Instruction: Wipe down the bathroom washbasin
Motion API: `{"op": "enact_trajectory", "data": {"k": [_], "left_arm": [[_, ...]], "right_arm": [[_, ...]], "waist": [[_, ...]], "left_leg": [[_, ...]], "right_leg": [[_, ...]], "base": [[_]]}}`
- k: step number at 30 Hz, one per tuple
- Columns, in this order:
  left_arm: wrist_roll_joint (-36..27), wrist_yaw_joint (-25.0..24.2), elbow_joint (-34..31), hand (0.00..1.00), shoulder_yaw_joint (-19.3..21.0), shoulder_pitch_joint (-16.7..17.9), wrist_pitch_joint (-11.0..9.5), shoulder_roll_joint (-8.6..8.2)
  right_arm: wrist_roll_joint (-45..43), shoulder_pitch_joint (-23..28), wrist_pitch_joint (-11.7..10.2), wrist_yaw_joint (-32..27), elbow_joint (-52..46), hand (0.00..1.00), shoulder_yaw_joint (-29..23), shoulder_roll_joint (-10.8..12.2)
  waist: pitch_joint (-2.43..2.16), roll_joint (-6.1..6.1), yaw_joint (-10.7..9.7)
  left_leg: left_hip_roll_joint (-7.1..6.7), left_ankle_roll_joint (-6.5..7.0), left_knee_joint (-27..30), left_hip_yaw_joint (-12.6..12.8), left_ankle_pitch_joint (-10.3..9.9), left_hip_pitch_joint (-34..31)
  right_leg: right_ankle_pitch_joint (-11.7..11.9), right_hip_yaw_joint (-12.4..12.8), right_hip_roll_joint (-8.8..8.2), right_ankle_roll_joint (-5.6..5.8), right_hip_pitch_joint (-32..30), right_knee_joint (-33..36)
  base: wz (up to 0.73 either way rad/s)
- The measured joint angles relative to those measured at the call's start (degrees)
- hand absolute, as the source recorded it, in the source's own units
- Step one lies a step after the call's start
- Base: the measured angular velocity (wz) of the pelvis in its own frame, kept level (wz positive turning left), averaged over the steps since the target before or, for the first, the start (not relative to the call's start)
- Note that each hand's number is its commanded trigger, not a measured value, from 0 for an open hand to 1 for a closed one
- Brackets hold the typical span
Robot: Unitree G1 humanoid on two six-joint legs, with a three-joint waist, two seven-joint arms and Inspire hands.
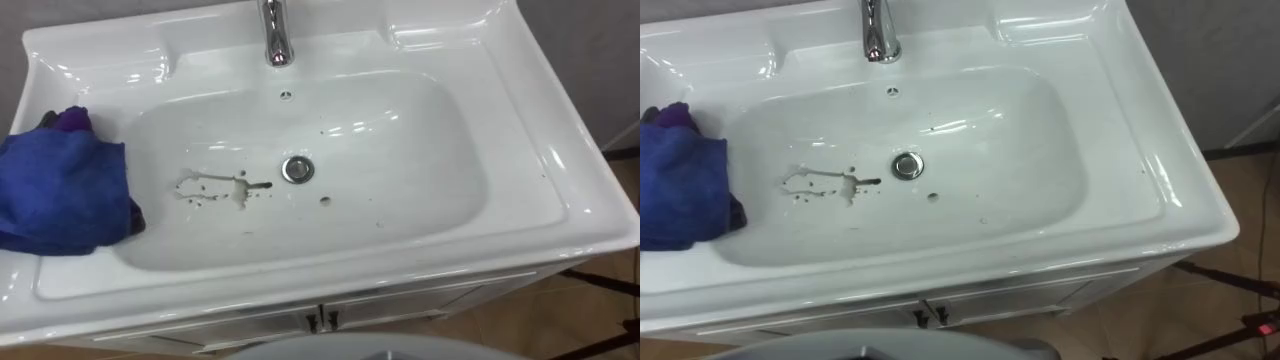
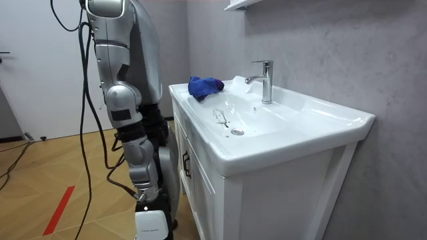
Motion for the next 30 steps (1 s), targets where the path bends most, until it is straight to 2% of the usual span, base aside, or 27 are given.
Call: {"op": "enact_trajectory", "data": {"k": [11, 18, 21, 30], "left_arm": [[-0.03, 0.28, 0.06, 0.0, -0.02, -0.47, -0.21, 0.01], [-0.38, 1.44, 0.17, 0.0, 0.04, -0.24, -0.74, -0.04], [-0.97, 1.49, 0.41, 0.0, 0.07, -0.17, -1.28, -0.05], [-4.29, 2.71, 0.59, 0.0, 1.32, 0.01, -1.22, -0.12]], "right_arm": [[0.79, 0.04, -0.02, 0.05, -0.02, 0.0, 0.14, 0.04], [0.96, 0.0, -0.03, 0.68, -0.05, 0.0, 0.17, 0.24], [1.32, 0.05, -0.03, 0.61, -0.05, 0.0, 0.17, 0.34], [1.42, 0.08, 0.0, 0.4, -0.02, 0.0, 0.62, 0.36]], "waist": [[-0.03, 0.01, -0.01], [-0.08, -0.38, 0.11], [-0.04, -0.42, 0.12], [-0.21, -0.38, 0.23]], "left_leg": [[0.0, 0.0, 0.08, 0.05, 0.0, 0.36], [0.04, 0.0, 0.05, 0.02, -0.02, 0.43], [0.05, 0.0, 0.02, 0.02, -0.03, 0.41], [0.06, -0.01, 0.43, -0.05, -0.04, 0.33]], "right_leg": [[0.01, -0.04, -0.01, -0.01, 0.31, -0.01], [0.03, -0.04, -0.01, -0.04, 0.58, 0.06], [0.04, -0.11, -0.01, -0.06, 0.64, 0.04], [0.04, -0.36, -0.02, -0.07, 0.5, 0.02]], "base": [[0.0], [0.0], [0.0], [0.0]]}}
